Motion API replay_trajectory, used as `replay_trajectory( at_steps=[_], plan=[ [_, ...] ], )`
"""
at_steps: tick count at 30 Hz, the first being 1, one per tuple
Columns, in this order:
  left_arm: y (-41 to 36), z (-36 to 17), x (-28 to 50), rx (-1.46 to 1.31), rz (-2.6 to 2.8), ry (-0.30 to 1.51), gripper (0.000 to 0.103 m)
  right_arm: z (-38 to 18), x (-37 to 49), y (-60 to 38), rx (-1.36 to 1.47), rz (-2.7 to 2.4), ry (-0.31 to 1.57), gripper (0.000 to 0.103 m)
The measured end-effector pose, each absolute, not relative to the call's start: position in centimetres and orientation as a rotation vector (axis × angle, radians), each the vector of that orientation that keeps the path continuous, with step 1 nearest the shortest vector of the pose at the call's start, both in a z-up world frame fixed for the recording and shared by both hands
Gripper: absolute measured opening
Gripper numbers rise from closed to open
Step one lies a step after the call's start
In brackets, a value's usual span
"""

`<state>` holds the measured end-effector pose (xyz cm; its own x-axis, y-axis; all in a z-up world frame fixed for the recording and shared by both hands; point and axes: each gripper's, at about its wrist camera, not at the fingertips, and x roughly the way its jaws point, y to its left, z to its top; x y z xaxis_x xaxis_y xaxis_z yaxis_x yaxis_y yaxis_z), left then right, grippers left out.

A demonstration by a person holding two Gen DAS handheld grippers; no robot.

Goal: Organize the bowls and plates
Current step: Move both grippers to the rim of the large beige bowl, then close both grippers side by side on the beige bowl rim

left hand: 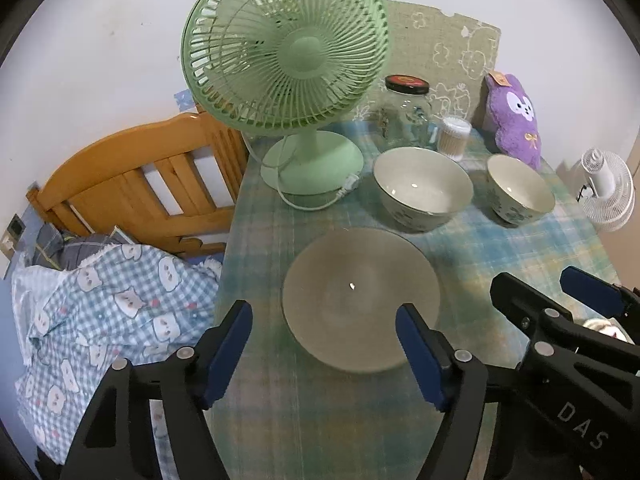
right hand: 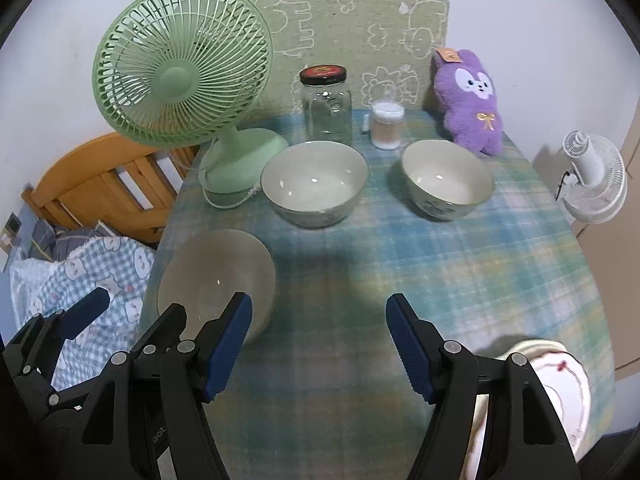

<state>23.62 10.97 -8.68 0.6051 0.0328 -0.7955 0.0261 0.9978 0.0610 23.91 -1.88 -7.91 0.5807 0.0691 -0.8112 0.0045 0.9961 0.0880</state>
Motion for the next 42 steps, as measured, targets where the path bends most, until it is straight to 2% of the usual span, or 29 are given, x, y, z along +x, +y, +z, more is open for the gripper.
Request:
replay_trajectory(
  at_steps=[3, 7, 9, 17, 19, 21, 24, 28, 42],
  plan=[
    [11.8, -9.5, 24.6, 0.038, 0.003, 0.923, 0.072, -8.6, 25.2, -1.0, 0.085, 0.033, 0.946, 0.073],
    [12.8, -11.2, 26.2, 0.027, 0.019, 0.956, 0.063, -10.2, 26.9, -0.1, 0.081, 0.034, 0.966, 0.069],
    [13.2, -12.0, 26.7, 0.028, 0.028, 0.972, 0.059, -11.1, 27.5, 0.5, 0.081, 0.040, 0.980, 0.060],
    [14.0, -14.7, 28.2, 0.024, 0.009, 1.017, 0.038, -13.9, 29.2, 2.1, 0.059, 0.058, 1.028, 0.041],
    [13.9, -15.1, 28.5, 0.021, -0.001, 1.027, 0.029, -14.3, 29.6, 2.4, 0.048, 0.060, 1.038, 0.034],
    [13.8, -15.4, 28.6, 0.023, -0.009, 1.031, 0.026, -14.6, 29.8, 2.6, 0.041, 0.059, 1.048, 0.023],
    [13.7, -15.6, 28.7, 0.038, -0.002, 1.023, 0.022, -15.1, 30.2, 2.9, 0.026, 0.055, 1.061, 0.017],
    [14.4, -16.3, 29.1, 0.006, 0.002, 1.044, 0.014, -15.6, 30.5, 3.2, 0.003, 0.056, 1.064, 0.016],
    [13.9, -15.8, 27.2, -0.015, -0.028, 1.047, 0.013, -14.9, 29.0, 2.6, -0.021, 0.053, 1.074, 0.015]
  ],
)
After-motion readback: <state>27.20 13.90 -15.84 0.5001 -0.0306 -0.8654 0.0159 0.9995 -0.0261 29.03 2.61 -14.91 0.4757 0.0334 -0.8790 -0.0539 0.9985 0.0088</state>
